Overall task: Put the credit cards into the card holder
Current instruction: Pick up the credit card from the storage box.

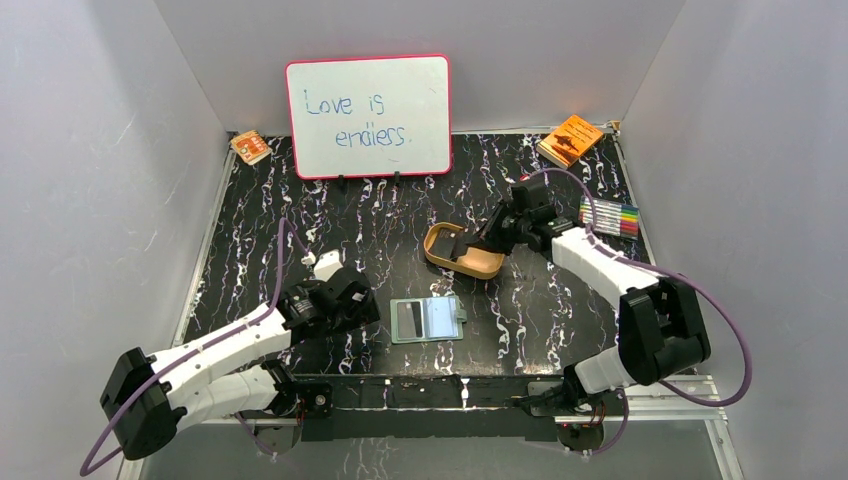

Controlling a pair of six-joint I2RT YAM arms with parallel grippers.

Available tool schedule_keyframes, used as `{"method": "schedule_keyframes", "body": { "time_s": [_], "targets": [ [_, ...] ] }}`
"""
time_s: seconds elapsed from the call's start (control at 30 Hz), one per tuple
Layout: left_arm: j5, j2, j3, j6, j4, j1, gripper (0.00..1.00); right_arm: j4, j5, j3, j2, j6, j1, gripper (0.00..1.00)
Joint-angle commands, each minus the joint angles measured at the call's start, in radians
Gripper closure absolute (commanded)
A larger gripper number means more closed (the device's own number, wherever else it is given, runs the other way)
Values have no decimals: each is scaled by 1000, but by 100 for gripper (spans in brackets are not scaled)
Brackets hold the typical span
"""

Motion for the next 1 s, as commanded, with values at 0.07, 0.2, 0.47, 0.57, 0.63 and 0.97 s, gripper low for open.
{"method": "schedule_keyframes", "body": {
  "time_s": [0.07, 0.2, 0.47, 0.57, 0.63, 0.97],
  "targets": [
    [-54, -31, 46, -2, -44, -3, 19, -299, -356, 176, -26, 64, -105, 100],
    [-58, -34, 66, 5, -45, -3, 19, -239, -557, 146, -96, 121, -145, 100],
    [-63, -40, 77, 20, -56, -3, 19, -214, -729, 109, -153, 137, -151, 100],
    [-69, -40, 85, 25, -64, -3, 19, -190, -738, 92, -181, 156, -151, 100],
    [-68, -40, 87, 26, -65, -3, 19, -210, -745, 97, -187, 145, -150, 100],
    [55, -15, 118, 147, 27, -3, 17, -433, -367, 181, -325, -371, -59, 100]
  ]
}}
